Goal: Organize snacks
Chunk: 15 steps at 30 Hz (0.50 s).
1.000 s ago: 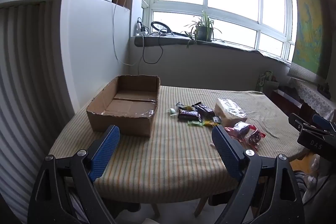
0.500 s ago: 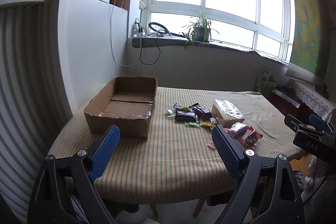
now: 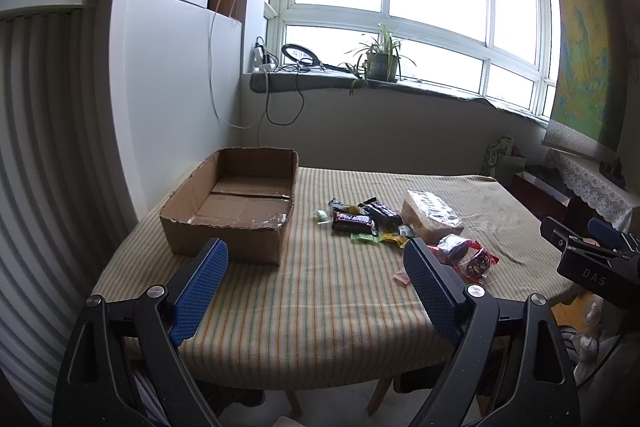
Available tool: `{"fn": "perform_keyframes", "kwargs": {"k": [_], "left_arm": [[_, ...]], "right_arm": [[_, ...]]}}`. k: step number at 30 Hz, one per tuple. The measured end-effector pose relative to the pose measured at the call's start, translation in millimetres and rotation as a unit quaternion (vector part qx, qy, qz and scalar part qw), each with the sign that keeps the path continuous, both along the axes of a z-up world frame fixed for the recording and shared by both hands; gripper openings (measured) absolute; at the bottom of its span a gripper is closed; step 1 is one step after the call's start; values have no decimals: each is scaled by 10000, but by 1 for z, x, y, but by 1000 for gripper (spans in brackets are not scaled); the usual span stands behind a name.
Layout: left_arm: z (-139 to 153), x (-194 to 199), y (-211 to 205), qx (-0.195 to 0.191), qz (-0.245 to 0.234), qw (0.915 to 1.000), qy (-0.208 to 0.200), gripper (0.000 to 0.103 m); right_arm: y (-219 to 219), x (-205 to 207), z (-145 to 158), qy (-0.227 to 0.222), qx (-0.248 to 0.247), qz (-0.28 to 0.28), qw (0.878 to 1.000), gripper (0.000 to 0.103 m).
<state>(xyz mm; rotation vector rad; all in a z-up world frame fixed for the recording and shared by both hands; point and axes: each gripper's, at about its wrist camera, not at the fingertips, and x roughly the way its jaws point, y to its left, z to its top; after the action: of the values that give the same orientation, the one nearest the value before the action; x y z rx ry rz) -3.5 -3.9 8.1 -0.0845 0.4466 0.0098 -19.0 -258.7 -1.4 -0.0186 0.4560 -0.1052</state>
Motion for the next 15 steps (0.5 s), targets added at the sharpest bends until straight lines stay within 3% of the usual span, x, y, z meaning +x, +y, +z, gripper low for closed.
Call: {"fn": "perform_keyframes", "kwargs": {"k": [15], "left_arm": [[-2, 0, 2, -51, -12, 10000, 10, 90]], "right_arm": [[1, -2, -2, -4, 43, 36, 10000, 103]]}}
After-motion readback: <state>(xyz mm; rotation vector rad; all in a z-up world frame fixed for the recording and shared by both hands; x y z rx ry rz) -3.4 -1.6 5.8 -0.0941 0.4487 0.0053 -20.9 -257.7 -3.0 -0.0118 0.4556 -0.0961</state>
